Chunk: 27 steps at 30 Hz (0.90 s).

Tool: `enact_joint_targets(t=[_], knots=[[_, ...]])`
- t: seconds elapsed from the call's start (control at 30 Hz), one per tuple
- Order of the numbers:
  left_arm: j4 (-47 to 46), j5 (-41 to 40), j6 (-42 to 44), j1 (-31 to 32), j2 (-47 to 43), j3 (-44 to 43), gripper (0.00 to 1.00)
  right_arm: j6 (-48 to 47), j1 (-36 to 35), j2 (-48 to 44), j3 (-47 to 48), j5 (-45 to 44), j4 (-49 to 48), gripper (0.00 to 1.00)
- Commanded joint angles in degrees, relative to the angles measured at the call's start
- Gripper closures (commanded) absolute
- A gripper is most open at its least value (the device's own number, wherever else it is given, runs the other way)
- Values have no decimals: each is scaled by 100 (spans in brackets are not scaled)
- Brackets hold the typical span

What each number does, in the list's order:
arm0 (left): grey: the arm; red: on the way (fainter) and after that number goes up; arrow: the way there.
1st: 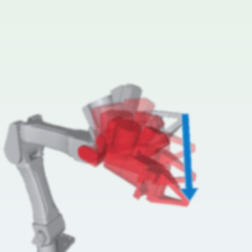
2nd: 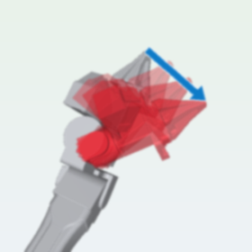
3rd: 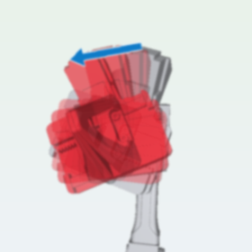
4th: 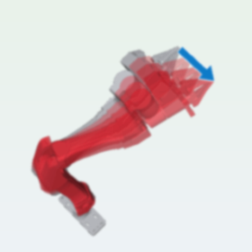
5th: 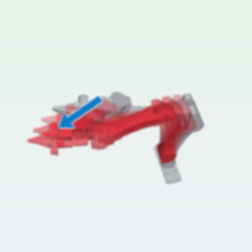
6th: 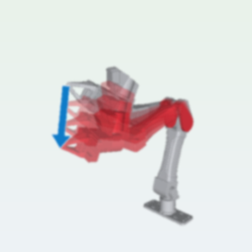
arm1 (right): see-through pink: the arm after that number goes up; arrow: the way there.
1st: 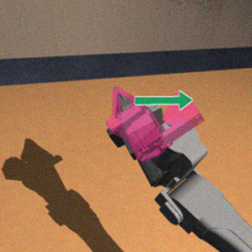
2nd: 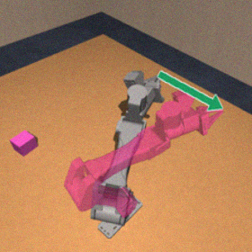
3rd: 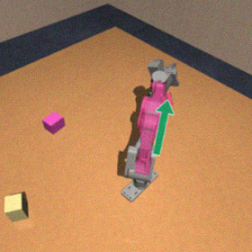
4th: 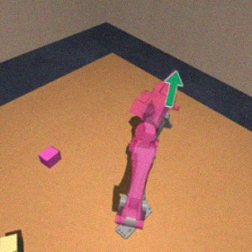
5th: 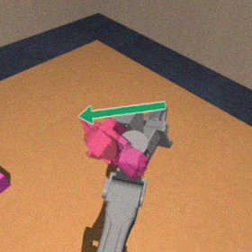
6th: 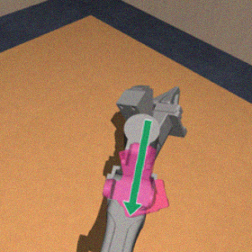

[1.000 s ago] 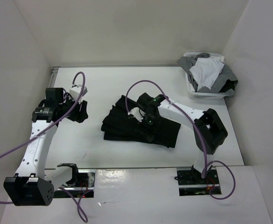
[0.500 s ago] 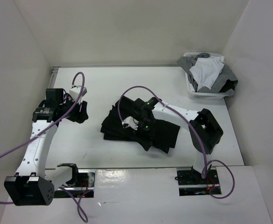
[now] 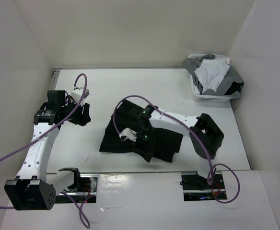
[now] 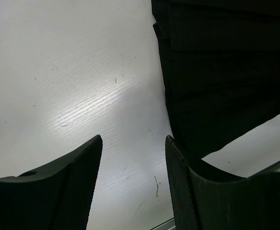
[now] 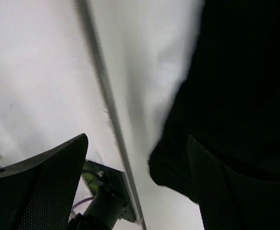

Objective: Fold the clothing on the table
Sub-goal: Fold the skirt

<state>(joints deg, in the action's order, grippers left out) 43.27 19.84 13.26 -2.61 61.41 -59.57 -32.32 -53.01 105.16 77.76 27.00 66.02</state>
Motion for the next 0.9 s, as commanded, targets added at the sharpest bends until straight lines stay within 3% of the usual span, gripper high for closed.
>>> enact_joint_targets(t=[0.0, 0.07, 0.2, 0.87], knots=[[-125, 152, -104, -38, -6, 51, 37, 532, 580, -619, 310, -800, -554, 12], [-125, 152, -104, -38, -6, 51, 37, 980, 1079, -830, 215, -1152, -1045, 11], [-125, 152, -104, -38, 47, 51, 37, 1491, 1354, -936, -102, -2258, -1521, 8], [-125, 99, -157, -38, 47, 51, 37, 2027, 1302, 82, -173, -2700, -1030, 6]])
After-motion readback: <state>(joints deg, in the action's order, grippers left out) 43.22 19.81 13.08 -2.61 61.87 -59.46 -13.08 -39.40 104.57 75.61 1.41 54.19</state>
